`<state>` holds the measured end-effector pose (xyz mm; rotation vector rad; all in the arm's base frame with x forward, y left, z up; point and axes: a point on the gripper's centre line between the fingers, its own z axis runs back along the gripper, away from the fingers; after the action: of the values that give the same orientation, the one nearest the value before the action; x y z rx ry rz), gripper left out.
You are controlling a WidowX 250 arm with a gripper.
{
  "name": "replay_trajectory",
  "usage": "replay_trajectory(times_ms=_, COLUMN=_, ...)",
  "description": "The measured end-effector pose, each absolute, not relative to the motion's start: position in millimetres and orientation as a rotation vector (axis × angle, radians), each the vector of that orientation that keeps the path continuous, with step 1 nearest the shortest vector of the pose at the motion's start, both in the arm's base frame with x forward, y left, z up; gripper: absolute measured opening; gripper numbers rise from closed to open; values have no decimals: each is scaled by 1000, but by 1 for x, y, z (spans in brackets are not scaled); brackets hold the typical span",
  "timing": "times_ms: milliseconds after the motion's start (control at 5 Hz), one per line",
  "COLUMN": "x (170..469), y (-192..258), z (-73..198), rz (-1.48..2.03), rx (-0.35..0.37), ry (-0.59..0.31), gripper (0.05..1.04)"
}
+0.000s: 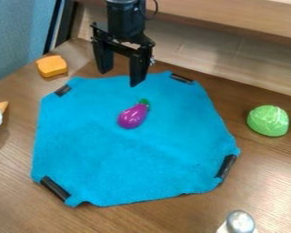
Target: Fold the cloth from right to left
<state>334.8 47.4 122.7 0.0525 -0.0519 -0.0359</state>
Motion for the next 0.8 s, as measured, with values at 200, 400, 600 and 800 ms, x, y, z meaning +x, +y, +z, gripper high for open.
replay_trajectory(times_ms=200, x=333, y=46, z=111, rz=-34, rx=45, ry=-21, gripper=999)
replay_trajectory(times_ms=400, x=323, y=15, z=97, rz=-86, rx=20, ry=-37, gripper=999)
replay_trajectory(times_ms=600, x=317, y=-14, z=100, rz=-129, rx=17, ry=-87, gripper=999)
replay_trajectory(times_ms=800, x=312, y=-48, z=95, rz=-177, rx=9, ry=-95, gripper=999)
